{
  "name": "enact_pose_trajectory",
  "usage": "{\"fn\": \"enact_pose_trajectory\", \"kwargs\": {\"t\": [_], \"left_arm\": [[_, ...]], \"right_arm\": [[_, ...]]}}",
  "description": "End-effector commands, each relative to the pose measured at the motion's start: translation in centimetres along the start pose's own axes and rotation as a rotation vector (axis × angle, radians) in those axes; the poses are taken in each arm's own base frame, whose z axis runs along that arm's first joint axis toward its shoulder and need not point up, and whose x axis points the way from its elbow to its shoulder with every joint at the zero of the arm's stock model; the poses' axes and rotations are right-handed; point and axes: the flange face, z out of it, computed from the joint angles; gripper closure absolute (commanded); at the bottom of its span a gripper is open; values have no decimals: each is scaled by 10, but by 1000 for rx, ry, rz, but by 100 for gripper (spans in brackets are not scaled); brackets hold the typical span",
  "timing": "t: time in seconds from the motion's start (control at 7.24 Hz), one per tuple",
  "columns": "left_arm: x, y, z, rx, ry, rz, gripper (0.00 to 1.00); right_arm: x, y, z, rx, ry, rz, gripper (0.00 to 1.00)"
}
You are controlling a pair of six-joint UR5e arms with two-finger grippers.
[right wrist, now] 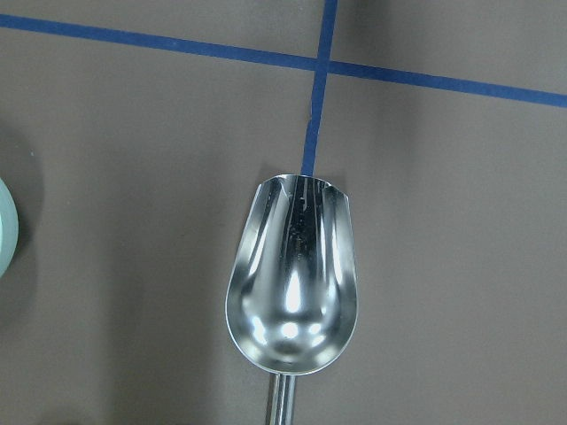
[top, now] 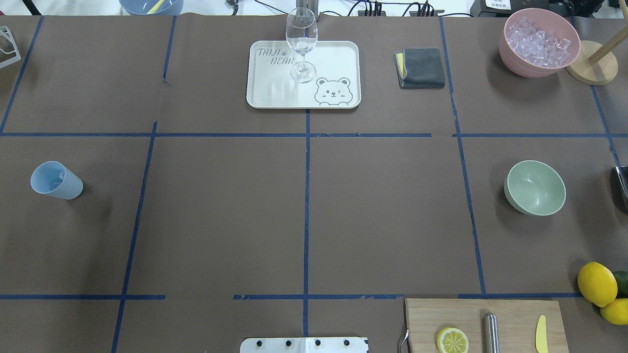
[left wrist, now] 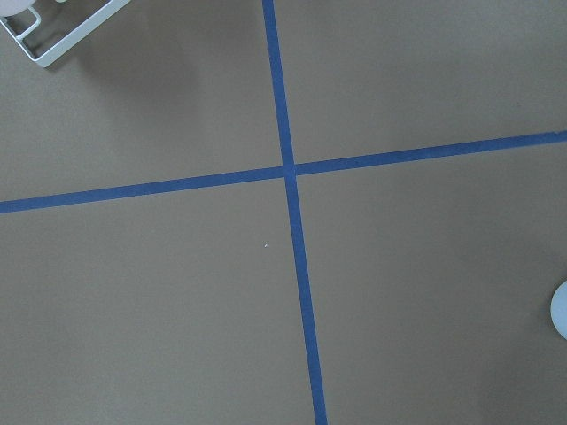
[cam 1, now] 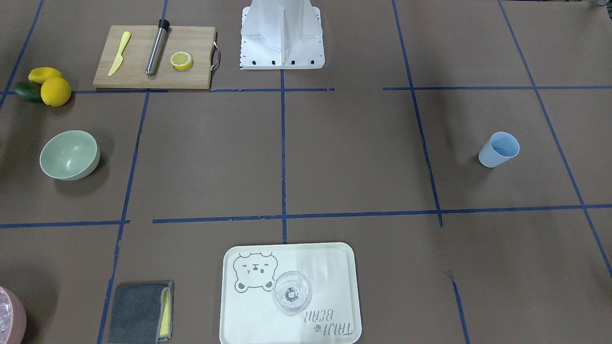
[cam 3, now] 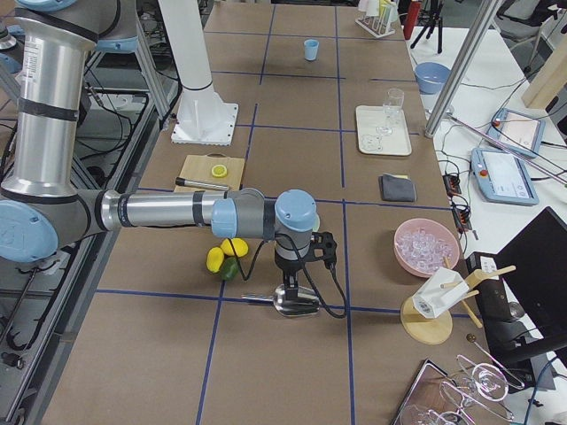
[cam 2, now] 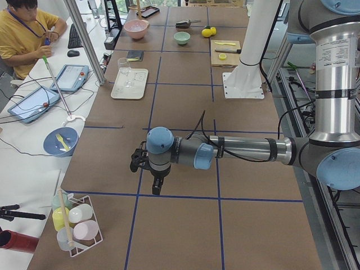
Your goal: Pour ice into bowl
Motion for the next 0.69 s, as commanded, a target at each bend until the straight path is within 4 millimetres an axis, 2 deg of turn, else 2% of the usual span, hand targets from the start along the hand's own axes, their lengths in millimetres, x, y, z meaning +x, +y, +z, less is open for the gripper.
{"fn": "enact_pose_trajectory", "kwargs": {"t": [0.0, 0.28, 0.41, 0.55], "left_arm": [[7, -3, -7, 16, 0, 17, 0], [10, -7, -10, 28, 2, 26, 0], [18, -10, -18, 48, 0, 48, 0], [22, -11, -22, 55, 1, 56, 0]], "right_arm": [[0, 0, 1, -1, -2, 3, 0], [0, 0, 0, 0, -2, 5, 0], [0, 0, 0, 1, -1, 6, 0], [-8, -3, -8, 18, -2, -10, 0]]}}
